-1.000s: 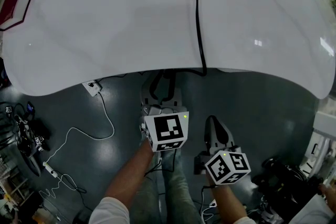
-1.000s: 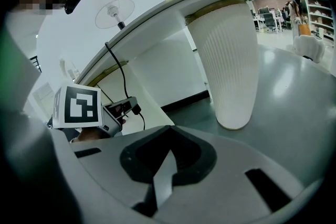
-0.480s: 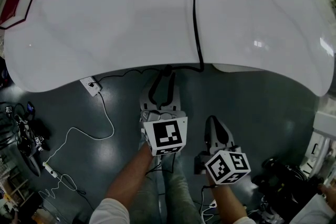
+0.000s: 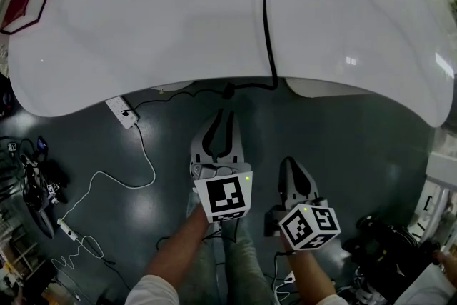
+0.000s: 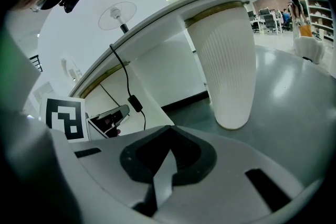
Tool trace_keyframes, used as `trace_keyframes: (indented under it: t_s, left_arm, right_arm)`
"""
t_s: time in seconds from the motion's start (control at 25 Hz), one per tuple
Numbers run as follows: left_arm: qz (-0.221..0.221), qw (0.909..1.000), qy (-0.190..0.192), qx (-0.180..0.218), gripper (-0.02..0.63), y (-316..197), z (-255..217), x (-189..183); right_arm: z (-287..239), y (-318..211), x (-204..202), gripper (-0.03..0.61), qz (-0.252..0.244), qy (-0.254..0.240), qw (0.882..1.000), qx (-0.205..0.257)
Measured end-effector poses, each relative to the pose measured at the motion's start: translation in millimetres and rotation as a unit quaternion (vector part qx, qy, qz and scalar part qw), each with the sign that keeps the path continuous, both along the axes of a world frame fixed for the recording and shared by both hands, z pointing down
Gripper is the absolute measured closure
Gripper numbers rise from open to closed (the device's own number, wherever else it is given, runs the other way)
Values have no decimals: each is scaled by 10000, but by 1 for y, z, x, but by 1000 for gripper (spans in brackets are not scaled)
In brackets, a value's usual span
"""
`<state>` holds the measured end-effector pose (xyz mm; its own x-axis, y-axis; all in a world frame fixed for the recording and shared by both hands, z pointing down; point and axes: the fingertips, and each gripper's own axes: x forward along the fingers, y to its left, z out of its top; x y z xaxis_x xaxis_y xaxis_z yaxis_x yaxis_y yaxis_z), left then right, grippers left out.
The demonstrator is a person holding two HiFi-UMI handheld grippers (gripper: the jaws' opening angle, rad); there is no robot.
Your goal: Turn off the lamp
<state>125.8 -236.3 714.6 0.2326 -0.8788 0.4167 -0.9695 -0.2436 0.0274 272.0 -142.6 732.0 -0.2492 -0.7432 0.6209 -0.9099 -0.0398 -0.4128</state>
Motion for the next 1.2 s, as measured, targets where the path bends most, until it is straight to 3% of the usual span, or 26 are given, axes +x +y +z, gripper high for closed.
trace_keyframes:
  t_s: [0.32,0.68,1.2]
  left_arm:
    - [-240,9996,64,-98,604,17,2,-10]
    - [-370,9985,210,-356,606,37,-11,-11]
    - [-272,9987,254,-342,606,40,-112,-23]
  right_arm:
    - [4,4,-7,580,-43,68,10000,14]
    - [-7,-1,-16,580,-152,15,9998,95]
    - [-105,-28,-38,580,-133,-97,9985,515]
